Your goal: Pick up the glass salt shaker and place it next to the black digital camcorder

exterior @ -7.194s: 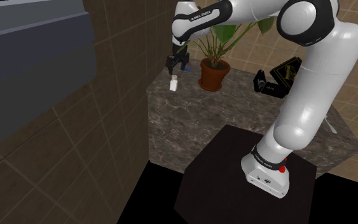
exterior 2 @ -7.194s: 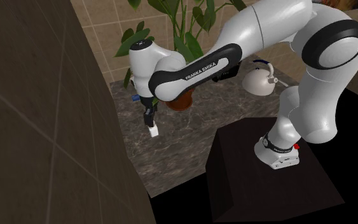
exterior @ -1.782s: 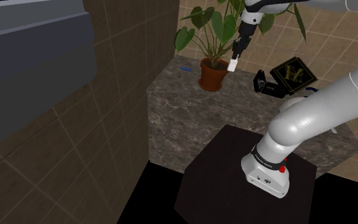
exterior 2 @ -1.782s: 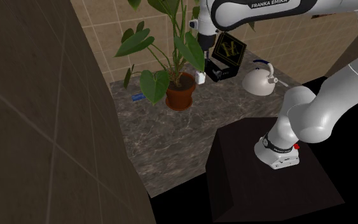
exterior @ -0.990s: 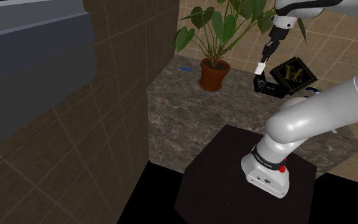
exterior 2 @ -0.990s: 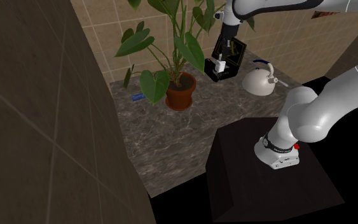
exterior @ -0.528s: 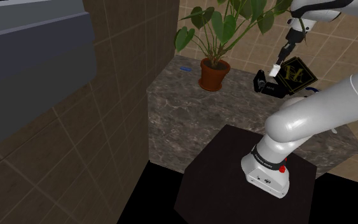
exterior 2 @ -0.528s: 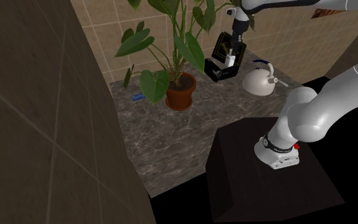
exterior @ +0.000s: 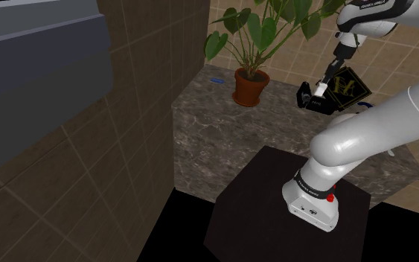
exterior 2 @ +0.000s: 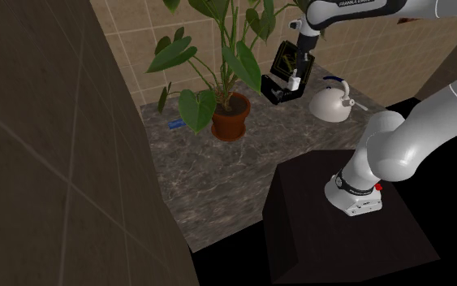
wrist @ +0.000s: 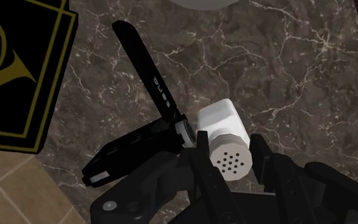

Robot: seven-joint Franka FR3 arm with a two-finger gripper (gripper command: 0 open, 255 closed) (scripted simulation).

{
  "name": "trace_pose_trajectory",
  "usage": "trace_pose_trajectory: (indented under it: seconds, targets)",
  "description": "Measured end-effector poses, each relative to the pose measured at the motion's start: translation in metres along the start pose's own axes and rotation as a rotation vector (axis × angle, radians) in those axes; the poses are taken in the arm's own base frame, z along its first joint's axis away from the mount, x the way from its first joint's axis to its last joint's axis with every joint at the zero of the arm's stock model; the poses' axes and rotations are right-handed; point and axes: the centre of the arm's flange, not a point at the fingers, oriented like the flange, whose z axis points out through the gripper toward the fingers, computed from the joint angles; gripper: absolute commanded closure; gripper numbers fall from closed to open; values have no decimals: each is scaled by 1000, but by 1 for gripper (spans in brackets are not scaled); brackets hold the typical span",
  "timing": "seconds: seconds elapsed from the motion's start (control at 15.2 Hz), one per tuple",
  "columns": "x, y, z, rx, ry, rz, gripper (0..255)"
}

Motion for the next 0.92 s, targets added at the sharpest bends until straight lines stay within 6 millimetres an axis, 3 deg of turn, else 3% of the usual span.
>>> trace_pose_trajectory:
  seconds: [0.92]
  targets:
    - [-1,0,72,0,0,0,255]
